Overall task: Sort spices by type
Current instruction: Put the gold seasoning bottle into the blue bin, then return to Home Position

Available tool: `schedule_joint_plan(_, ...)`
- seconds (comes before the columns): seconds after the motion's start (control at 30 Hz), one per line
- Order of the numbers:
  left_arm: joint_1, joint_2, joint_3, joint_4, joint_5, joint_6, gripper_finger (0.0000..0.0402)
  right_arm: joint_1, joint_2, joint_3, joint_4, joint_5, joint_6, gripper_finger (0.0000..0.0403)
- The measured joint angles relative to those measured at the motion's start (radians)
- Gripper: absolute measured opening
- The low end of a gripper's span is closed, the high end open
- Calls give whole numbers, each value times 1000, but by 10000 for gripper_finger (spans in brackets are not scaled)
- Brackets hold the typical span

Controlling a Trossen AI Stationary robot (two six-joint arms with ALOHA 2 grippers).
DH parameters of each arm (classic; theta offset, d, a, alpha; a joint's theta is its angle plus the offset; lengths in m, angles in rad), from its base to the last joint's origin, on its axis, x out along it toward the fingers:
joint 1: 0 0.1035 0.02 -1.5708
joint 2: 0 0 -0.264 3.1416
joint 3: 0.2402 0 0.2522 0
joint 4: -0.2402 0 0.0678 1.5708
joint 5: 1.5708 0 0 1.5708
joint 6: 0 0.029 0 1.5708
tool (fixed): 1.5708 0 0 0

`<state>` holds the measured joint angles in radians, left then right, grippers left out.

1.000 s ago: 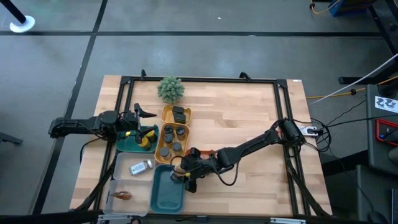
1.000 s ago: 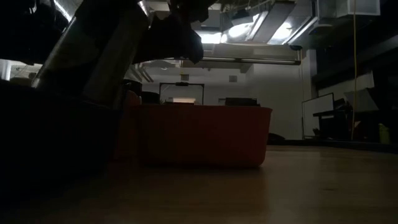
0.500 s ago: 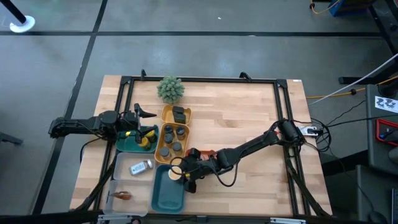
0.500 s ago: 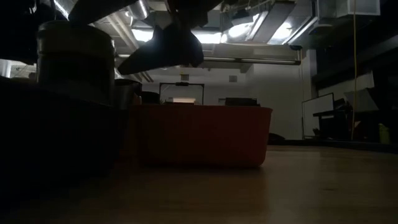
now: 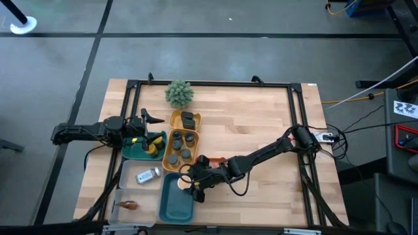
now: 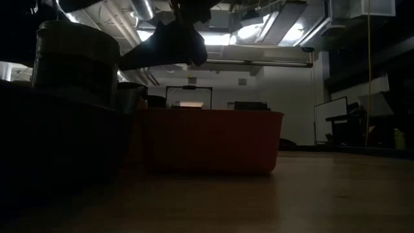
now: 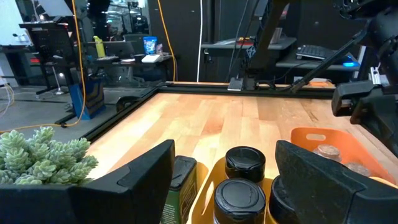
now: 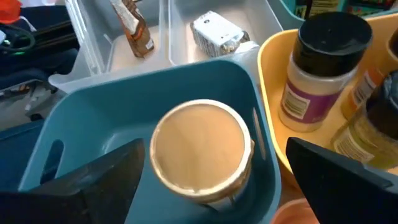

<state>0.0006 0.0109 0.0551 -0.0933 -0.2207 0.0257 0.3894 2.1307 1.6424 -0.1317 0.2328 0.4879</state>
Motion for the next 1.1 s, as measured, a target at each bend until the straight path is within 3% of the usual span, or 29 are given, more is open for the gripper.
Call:
schedule_joint_plan(0.23,0,0,0,0,0,0,269,-47,-19,1,32,-95,-94,388)
schedule_joint_plan(0.57,0,0,0,0,0,0,269,-174,-100,1,29,-358,-205,388)
schedule_joint_plan(0.73,0,0,0,0,0,0,269,-216,-128,1,24,-503,-178,388)
schedule_joint_plan(0.87,0,0,0,0,0,0,269,-249,-169,1,9,-513,-88,388)
schedule_joint_plan(1.1,0,0,0,0,0,0,269,-262,-254,1,-67,-467,-184,388)
